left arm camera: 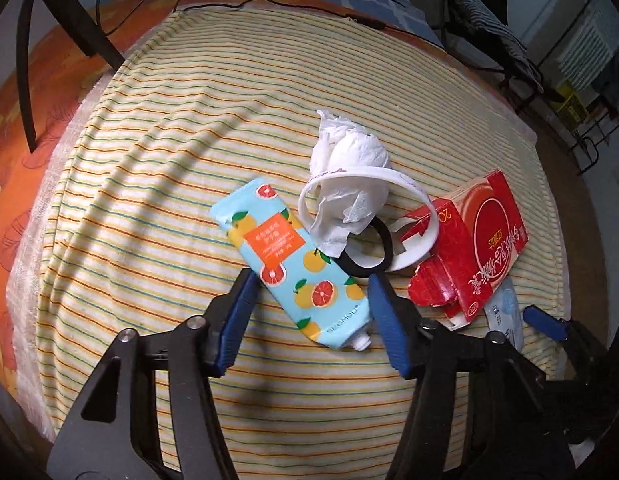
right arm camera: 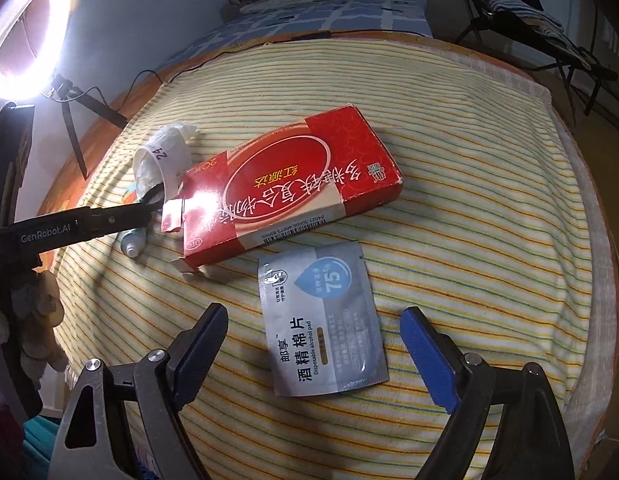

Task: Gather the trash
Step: 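Grasp the fruit-print tube with the left tool while the right tool grasps the alcohol wipe packet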

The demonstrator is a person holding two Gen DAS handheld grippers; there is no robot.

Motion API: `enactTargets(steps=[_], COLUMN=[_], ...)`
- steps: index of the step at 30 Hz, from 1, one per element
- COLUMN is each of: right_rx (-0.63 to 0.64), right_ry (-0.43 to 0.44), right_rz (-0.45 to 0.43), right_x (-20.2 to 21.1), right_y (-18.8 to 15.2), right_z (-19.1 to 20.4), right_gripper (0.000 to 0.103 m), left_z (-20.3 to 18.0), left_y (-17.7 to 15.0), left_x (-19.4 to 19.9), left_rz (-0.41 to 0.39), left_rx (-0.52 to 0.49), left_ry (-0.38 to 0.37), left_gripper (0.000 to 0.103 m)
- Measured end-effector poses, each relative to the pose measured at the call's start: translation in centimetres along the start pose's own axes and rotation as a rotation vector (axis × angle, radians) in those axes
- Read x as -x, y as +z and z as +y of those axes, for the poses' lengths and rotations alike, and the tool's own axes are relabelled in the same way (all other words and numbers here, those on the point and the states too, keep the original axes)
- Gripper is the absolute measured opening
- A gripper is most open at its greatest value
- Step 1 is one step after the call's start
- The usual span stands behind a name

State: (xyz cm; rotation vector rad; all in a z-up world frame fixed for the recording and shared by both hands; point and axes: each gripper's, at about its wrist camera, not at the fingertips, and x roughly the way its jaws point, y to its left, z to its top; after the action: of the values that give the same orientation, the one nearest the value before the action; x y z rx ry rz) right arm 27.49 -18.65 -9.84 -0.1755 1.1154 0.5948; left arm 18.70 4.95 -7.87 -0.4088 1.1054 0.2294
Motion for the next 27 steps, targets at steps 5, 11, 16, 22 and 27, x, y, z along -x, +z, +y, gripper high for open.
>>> enactTargets(steps=[5, 11, 16, 22, 27], right_rx=[0.021, 0.08, 0.088, 0.068, 0.048], right_ry=[-0.044, -0.111, -0.106, -0.075, -0.062], right_rz=[0.002, 0.003, -0.01, -0.012, -0.011], right_x=[-0.2, -0.6, -0.1, 0.4, 0.5], right_y=[0.1, -0.3, -0.5, -0.8, -0.9], right_z=[0.3, 1.5, 1.4, 0.7, 0.5], right_gripper=[0.083, 0.08, 0.064, 0.056, 0.054], left_z=[0.8, 2.3, 3.6, 4.7, 5.2], left_y=[-0.6, -1.5, -2.7, -4.2, -3.7], left_x=[0.5, 1.5, 2.4, 3.4, 3.8], left_rz=[0.004, 0.012, 0.016, 0.068, 0.039], left_rx=[-0.023, -0.024, -0.045, -0.076, -0.063], left_ry=[0.004, 0.008, 0.014, 0.004, 0.06], left_gripper=[0.046, 0.039, 0.038, 0.039, 0.059])
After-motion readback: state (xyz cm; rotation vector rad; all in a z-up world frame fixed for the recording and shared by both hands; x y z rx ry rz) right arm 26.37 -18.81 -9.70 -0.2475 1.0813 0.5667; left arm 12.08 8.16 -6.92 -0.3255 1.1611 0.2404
